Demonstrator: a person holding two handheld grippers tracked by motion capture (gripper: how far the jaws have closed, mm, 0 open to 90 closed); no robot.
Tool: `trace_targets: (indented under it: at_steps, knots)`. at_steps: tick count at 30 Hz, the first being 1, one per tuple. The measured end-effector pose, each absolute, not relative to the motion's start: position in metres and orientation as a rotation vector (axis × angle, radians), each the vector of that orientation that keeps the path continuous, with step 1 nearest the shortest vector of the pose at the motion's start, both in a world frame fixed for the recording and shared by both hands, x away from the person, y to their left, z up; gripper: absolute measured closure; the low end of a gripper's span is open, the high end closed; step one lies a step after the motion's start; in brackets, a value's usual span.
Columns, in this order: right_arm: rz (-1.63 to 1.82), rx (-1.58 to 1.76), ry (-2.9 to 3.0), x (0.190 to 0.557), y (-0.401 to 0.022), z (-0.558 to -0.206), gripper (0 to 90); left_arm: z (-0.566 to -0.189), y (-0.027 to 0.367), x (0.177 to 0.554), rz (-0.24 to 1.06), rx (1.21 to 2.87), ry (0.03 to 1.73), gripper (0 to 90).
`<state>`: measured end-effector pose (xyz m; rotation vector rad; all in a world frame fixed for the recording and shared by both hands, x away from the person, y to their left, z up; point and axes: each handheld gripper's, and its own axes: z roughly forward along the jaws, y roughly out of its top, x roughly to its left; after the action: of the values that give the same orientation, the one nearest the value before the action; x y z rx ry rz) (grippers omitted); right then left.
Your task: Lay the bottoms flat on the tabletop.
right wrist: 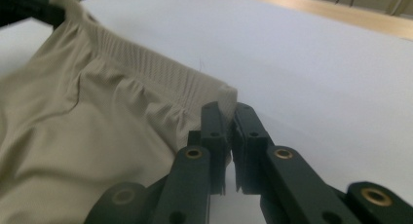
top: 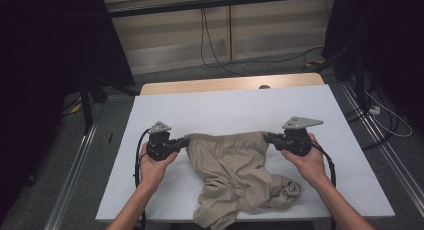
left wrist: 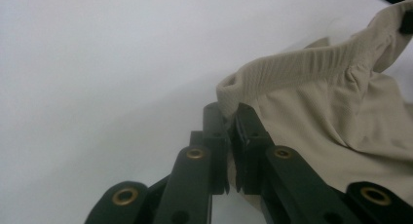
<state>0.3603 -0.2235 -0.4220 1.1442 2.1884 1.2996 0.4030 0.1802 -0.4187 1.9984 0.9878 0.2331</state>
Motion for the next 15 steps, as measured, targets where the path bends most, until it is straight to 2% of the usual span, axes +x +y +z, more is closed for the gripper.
trace_targets:
  at_steps: [8, 11, 15]
  knots:
    - [1.219, 1.025, 2.433, 0.338, -0.197, -0.449, 79.6, -0.434, 0.184, 0.401, 0.267, 2.088, 1.007, 84.0]
    - [1.223, 1.013, 2.469, 0.337, -0.186, -0.449, 69.3, -0.439, 0.184, 0.401, 0.260, 2.105, 1.008, 83.4]
    - [1.244, 1.028, 2.441, 0.339, -0.185, -0.448, 60.6, -0.440, 0.183, 0.403, 0.254, 2.105, 1.016, 82.8]
